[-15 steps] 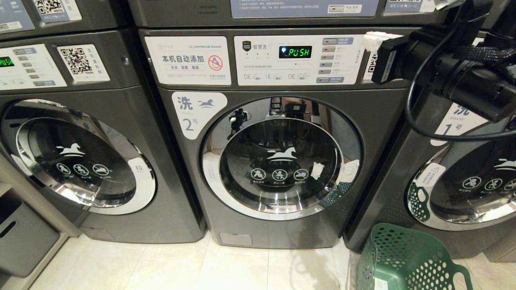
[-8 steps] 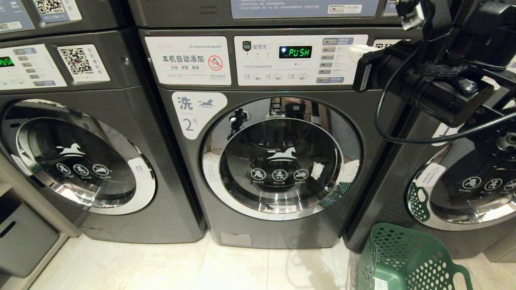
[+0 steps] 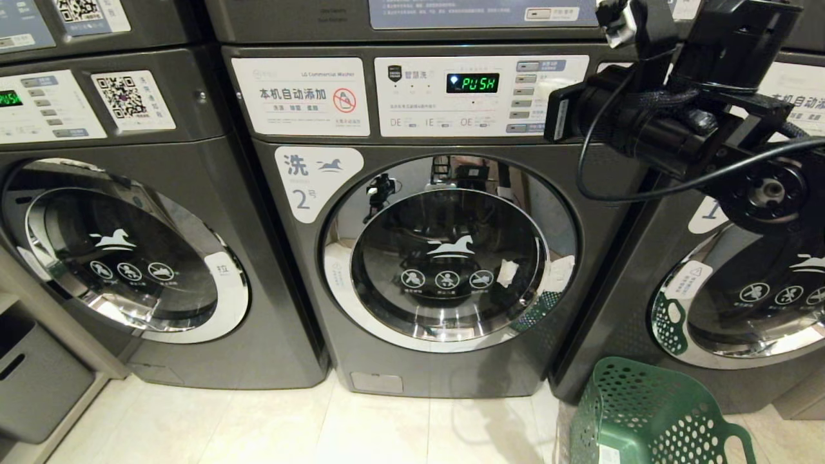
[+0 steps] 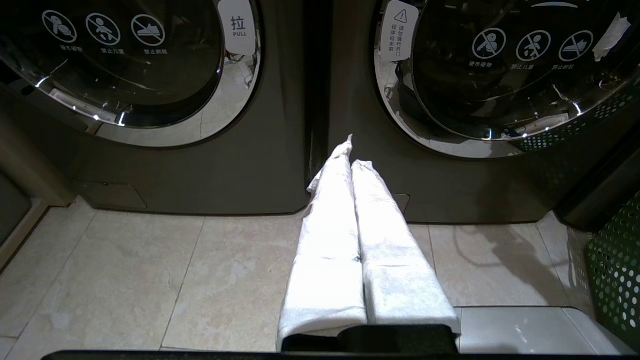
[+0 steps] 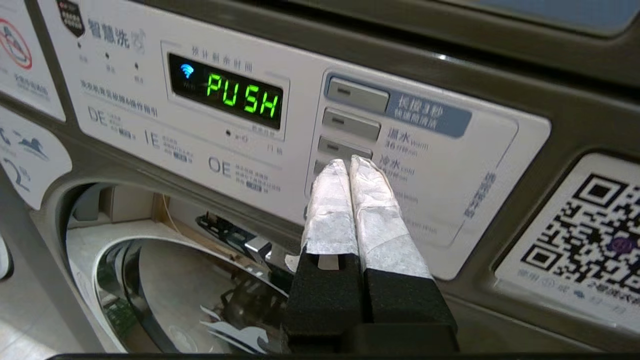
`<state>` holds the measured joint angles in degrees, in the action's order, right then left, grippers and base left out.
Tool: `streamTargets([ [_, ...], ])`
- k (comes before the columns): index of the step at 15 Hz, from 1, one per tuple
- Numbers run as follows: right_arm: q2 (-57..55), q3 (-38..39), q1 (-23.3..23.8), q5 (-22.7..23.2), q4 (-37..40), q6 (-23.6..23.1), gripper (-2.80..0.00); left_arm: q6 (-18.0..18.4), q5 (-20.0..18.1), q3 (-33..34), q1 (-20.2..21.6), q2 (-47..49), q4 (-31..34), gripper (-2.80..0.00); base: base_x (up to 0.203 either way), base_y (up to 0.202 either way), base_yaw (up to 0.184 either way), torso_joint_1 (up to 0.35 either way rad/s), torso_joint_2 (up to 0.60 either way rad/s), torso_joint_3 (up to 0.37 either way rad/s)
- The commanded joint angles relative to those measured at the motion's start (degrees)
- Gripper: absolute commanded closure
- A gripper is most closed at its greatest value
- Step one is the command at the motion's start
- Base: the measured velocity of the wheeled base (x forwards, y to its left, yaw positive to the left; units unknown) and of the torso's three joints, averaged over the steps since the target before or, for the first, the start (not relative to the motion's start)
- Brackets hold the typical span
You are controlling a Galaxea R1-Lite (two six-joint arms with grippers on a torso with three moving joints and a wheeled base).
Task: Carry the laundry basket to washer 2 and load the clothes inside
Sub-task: Press the washing machine switch
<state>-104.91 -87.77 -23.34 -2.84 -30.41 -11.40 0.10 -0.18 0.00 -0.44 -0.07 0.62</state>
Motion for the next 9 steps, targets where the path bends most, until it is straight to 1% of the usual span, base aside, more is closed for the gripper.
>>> streamTargets([
  [1,-1.5,-2.6,0.0,-0.1,0.8,0.0,0.0,0.0,0.0,0.1,0.0,-0.1,0.0,0.0,0.0,0.0,0.0,0.0,0.0,0.0],
  [3,-2.4,-3.6,0.3,-0.1,2.3,0.0,0.0,0.0,0.0,0.1,0.0,-0.1,0.0,0.0,0.0,0.0,0.0,0.0,0.0,0.0],
  [6,-3.0,-4.0,0.3,-0.1,2.4,0.1,0.0,0.0,0.0,0.1,0.0,-0.1,0.0,0.0,0.0,0.0,0.0,0.0,0.0,0.0],
  [9,-3.9,-6.4,0.4,-0.1,3.2,0.2,0.0,0.0,0.0,0.1,0.0,-0.1,0.0,0.0,0.0,0.0,0.0,0.0,0.0,0.0],
])
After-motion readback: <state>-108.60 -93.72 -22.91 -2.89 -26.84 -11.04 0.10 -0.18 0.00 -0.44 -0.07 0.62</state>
